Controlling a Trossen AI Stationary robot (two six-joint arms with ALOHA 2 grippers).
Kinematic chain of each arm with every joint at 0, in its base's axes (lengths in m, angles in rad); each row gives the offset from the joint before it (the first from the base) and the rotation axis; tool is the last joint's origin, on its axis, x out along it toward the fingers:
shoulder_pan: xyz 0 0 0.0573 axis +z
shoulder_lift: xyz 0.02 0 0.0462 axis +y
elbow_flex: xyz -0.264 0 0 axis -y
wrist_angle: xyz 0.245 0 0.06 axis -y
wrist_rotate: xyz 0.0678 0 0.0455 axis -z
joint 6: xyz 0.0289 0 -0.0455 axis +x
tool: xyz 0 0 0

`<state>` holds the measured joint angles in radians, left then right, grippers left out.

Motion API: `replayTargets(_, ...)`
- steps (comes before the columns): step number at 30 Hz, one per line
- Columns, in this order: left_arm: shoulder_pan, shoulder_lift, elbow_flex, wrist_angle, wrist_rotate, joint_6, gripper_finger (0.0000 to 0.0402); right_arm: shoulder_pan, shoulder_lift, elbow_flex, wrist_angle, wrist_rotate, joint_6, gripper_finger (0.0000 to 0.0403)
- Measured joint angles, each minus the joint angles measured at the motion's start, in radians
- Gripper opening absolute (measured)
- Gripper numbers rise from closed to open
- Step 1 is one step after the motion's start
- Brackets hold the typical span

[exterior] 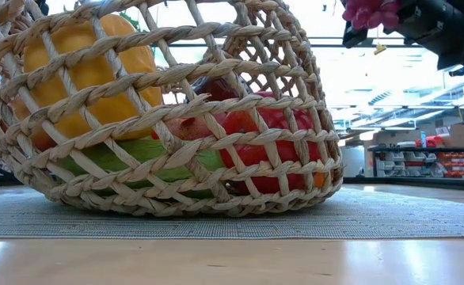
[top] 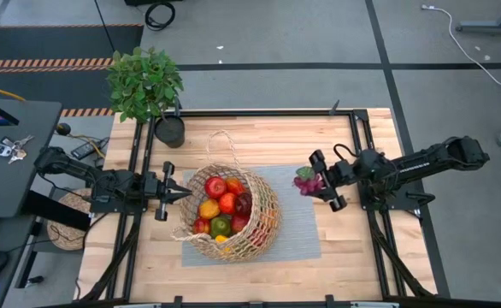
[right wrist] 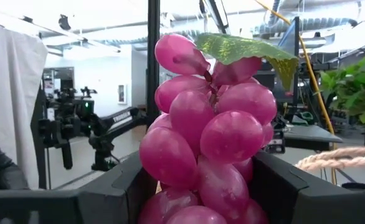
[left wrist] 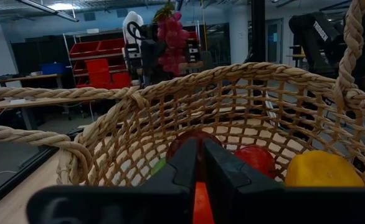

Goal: Build produce basket
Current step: Put the grapes into the brown basket

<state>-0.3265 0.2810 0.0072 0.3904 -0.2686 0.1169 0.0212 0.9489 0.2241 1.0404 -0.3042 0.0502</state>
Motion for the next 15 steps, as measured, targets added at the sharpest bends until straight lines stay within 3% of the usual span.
replayTargets(8, 0.000, 0.000, 0.000, 0.000, 0.000, 0.000, 0.0029, 0.000, 0.040, 0.000, -0.053, 0.137, -0.070, 0.0214)
replayTargets(15, 0.000, 0.000, 0.000, 0.000, 0.000, 0.000, 0.0036, 0.001, 0.151, 0.072, -0.139, 0.172, -0.064, 0.0214)
